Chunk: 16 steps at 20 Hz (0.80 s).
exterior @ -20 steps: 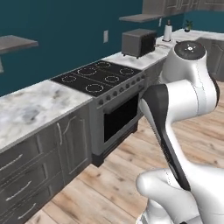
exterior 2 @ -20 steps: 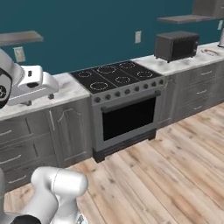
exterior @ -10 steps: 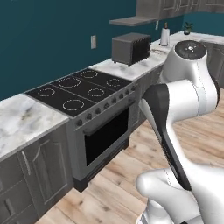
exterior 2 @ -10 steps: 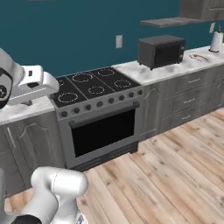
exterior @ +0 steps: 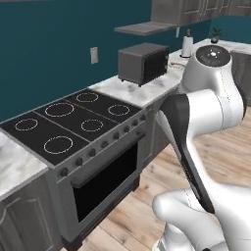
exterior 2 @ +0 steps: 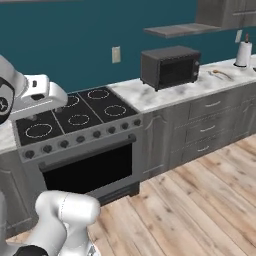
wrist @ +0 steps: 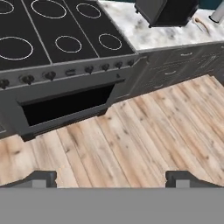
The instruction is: Organize the utensils by type. Pick up the wooden spoons from the counter and place them in the open cabinet. Then pick up the metallic utensils from the counter and place them in the open drawer.
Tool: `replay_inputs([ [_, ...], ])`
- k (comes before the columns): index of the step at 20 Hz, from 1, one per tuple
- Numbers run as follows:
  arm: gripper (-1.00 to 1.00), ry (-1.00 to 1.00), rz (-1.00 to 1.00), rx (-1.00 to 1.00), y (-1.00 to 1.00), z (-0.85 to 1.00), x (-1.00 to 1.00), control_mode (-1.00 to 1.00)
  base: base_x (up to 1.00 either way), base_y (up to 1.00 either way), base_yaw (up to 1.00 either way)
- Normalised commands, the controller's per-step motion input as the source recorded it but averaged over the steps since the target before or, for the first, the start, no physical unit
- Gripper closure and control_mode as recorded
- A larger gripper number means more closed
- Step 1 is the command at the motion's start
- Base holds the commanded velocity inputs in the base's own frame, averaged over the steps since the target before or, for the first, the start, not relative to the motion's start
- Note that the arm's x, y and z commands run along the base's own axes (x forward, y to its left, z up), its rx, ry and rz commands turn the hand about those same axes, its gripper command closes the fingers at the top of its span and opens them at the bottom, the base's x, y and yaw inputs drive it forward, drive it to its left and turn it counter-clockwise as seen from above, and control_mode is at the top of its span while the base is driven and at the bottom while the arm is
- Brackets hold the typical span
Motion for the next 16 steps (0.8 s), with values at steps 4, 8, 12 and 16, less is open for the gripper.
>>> replay_inputs([
  [4,-1.00,0.00,0.00,0.00,0.00,0.00,0.00,1.00,1.00,-0.44,0.01],
  [8,-1.00,0.00,0.00,0.00,0.00,0.00,0.00,1.00,0.97,-0.47,0.01],
  [12,-1.00,0.00,0.00,0.00,0.00,0.00,0.00,1.00,0.97,-0.48,0.02],
  [16,-1.00,0.00,0.00,0.00,0.00,0.00,0.00,1.00,0.92,-0.49,0.04],
])
